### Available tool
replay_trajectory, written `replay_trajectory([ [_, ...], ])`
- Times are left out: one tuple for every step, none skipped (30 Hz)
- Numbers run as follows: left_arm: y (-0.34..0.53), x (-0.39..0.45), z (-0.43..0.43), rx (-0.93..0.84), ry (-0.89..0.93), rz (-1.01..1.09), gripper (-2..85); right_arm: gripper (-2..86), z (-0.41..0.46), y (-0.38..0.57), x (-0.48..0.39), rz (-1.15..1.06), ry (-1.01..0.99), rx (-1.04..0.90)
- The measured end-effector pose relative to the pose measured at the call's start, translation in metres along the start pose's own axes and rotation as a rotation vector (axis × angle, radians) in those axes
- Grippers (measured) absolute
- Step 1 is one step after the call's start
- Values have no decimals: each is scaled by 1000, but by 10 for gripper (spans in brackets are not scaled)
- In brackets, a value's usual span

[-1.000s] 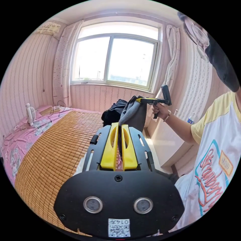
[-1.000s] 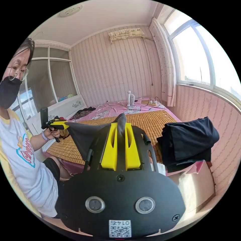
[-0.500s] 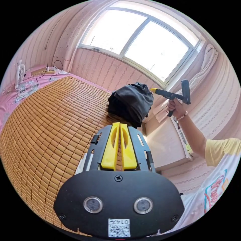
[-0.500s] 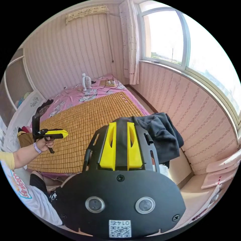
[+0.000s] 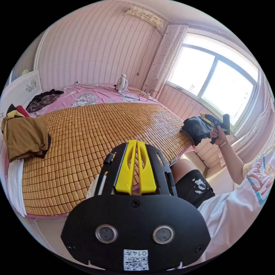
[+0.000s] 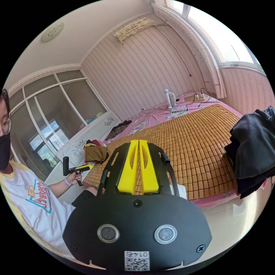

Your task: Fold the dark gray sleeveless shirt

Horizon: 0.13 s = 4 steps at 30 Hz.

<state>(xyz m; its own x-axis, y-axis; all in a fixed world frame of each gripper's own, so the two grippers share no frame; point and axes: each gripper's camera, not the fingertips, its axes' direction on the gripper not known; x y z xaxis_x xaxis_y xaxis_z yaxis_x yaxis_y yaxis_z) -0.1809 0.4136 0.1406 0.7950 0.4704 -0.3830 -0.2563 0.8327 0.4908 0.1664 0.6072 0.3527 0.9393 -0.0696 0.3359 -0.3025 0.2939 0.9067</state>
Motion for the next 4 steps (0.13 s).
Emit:
replay_trajectory([
  [12,-6,-21,50,-10,-27,-10,-3,19,2,-15,-13,-46,-23],
  [23,-13,-40,98,-12,-59,-10,-3,28,3,-23,-21,-65,-31],
  [29,-17,-49,119,-13,-76,-10,-3,47,7,-40,-43,-96,-49],
  [40,-24,-65,163,-15,-107,-10,-3,67,11,-58,-71,-125,-78],
])
